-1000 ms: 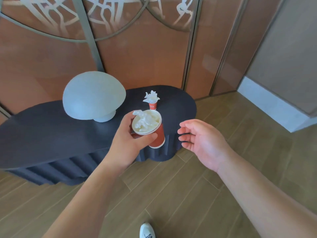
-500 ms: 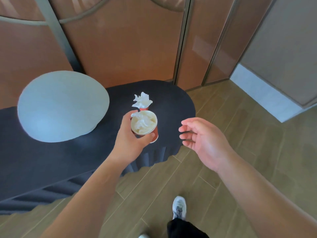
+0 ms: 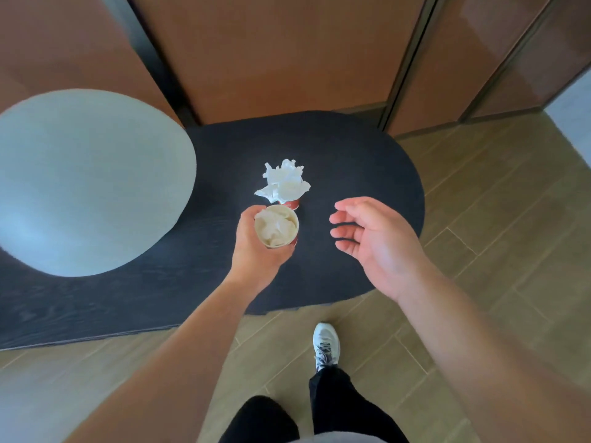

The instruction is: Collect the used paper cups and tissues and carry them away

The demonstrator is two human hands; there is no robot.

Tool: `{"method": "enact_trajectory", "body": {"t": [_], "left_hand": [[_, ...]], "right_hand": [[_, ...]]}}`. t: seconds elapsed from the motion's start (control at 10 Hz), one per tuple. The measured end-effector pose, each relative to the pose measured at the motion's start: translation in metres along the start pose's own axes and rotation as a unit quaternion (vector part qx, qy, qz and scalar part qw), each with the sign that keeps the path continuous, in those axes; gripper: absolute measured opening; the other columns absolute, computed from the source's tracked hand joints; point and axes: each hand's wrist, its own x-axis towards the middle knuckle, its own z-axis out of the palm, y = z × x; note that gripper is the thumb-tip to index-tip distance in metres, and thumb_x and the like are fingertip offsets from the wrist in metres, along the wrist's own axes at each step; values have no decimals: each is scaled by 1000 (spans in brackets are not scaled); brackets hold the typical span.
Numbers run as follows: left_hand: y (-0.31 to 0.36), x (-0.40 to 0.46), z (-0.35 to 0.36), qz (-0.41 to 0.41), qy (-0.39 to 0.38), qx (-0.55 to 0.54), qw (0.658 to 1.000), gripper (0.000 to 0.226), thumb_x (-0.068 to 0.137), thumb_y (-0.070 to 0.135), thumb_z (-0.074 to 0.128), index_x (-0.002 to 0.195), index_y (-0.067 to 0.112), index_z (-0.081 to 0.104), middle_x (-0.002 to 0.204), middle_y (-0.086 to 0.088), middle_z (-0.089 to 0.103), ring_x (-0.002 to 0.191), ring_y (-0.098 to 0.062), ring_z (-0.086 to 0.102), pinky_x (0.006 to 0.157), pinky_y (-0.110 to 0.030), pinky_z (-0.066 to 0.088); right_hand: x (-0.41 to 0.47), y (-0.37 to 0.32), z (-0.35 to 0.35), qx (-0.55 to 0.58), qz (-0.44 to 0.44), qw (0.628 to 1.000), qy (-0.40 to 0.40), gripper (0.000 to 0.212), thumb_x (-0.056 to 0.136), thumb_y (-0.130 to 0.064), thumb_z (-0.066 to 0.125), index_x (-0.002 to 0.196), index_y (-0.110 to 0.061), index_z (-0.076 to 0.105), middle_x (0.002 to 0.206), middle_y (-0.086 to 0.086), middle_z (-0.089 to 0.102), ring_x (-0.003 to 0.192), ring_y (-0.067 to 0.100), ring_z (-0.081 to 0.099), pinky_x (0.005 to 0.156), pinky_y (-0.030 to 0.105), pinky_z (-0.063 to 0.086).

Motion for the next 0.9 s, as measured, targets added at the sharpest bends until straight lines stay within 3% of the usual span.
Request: {"method": "enact_trajectory", "body": {"t": [0.1, 0.2, 0.6, 0.8, 0.9], "left_hand": [[-16, 29, 19, -29, 22, 6, 999, 74, 74, 17, 90, 119, 47, 39, 126, 14, 50, 113, -6, 56, 80, -21, 49], [-34, 51, 31, -57, 37, 25, 997, 80, 73, 10, 87, 121, 47, 36, 130, 9, 47, 118, -13, 52, 91, -31, 51], [-77, 103, 43, -119, 39, 36, 992, 88, 75, 11, 86, 112, 66, 29, 132, 13, 38, 109, -5, 49, 68, -12, 38], [-92, 99, 31, -149, 23, 53, 987, 94, 77, 15, 88, 143, 48, 30, 141, 10, 38, 128, -10, 45, 75, -11, 37], [-87, 94, 21, -159, 37, 38, 986, 94, 78, 16, 88, 146, 46, 31, 146, 10, 37, 133, -8, 42, 86, -20, 41]], "right_hand": [[34, -2, -4, -7, 20, 1000, -15, 16, 73, -30, 63, 81, -23, 74, 79, -2, 72, 70, 12, 67, 63, 24, 55], [58, 2, -6, -19, 38, 999, -30, 15, 73, -32, 62, 78, -25, 75, 80, -2, 72, 71, 12, 67, 65, 24, 56], [118, 22, -8, -22, 102, 994, -27, 16, 72, -30, 61, 79, -24, 75, 81, -1, 72, 71, 14, 66, 66, 28, 53], [120, 17, 2, -10, 100, 994, -41, 14, 85, -22, 59, 87, -19, 73, 81, 0, 71, 71, 14, 66, 67, 27, 54], [120, 13, 7, 2, 96, 995, -39, 14, 89, -19, 58, 88, -18, 72, 80, -1, 71, 70, 13, 65, 65, 25, 54]]}}
